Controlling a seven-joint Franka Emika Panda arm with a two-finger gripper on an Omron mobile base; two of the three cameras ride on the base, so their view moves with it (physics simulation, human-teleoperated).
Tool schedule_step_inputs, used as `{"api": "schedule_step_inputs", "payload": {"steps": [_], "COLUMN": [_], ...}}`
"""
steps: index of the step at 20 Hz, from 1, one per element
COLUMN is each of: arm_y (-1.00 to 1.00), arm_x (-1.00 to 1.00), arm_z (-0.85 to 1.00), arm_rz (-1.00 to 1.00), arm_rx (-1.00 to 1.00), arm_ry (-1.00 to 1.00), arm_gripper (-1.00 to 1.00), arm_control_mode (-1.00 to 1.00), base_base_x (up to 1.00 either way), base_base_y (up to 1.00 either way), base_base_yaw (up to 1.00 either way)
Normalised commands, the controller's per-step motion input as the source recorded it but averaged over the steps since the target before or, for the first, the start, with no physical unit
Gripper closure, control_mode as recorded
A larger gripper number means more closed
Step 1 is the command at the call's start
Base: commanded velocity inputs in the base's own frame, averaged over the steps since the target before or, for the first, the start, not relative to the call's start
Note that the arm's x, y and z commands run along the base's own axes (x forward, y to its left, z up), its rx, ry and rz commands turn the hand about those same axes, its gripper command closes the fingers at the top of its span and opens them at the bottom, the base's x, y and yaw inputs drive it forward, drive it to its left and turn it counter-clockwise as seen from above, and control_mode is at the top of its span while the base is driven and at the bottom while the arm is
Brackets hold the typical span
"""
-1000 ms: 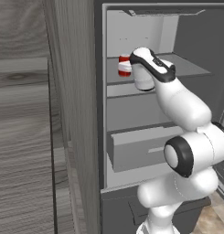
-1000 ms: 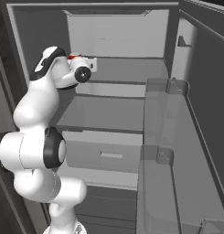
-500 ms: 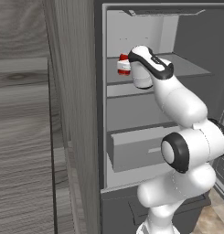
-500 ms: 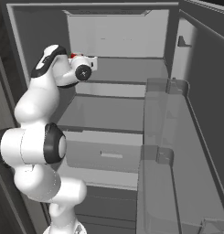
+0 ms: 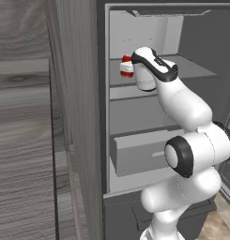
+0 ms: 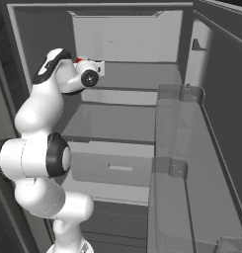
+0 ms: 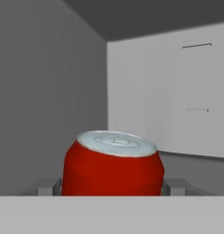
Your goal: Open the fridge, grab two sodas, and place both sodas inside the bowl with ice on the dining counter.
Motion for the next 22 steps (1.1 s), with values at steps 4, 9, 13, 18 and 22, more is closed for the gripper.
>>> {"api": "schedule_step_inputs", "payload": {"steps": [4, 9, 13, 18, 22], "arm_y": [0.0, 0.0, 0.0, -0.02, -0.1], "arm_x": [0.0, 0.0, -0.13, -0.43, -0.55], "arm_z": [0.0, 0.0, 0.0, 0.0, 0.22], "arm_rz": [0.0, 0.0, 0.0, 0.0, -0.03], "arm_rx": [0.0, 0.0, 0.0, 0.0, 0.0], "arm_ry": [0.0, -0.02, 0.0, -0.02, 0.0], "arm_gripper": [1.0, 1.0, 1.0, 1.0, 1.0], "arm_control_mode": [-1.0, -1.0, -1.0, -1.0, -1.0], "base_base_x": [0.0, 0.0, 0.0, 0.0, 0.0], "base_base_y": [0.0, 0.0, 0.0, 0.0, 0.0], "base_base_yaw": [0.0, 0.0, 0.0, 0.0, 0.0]}}
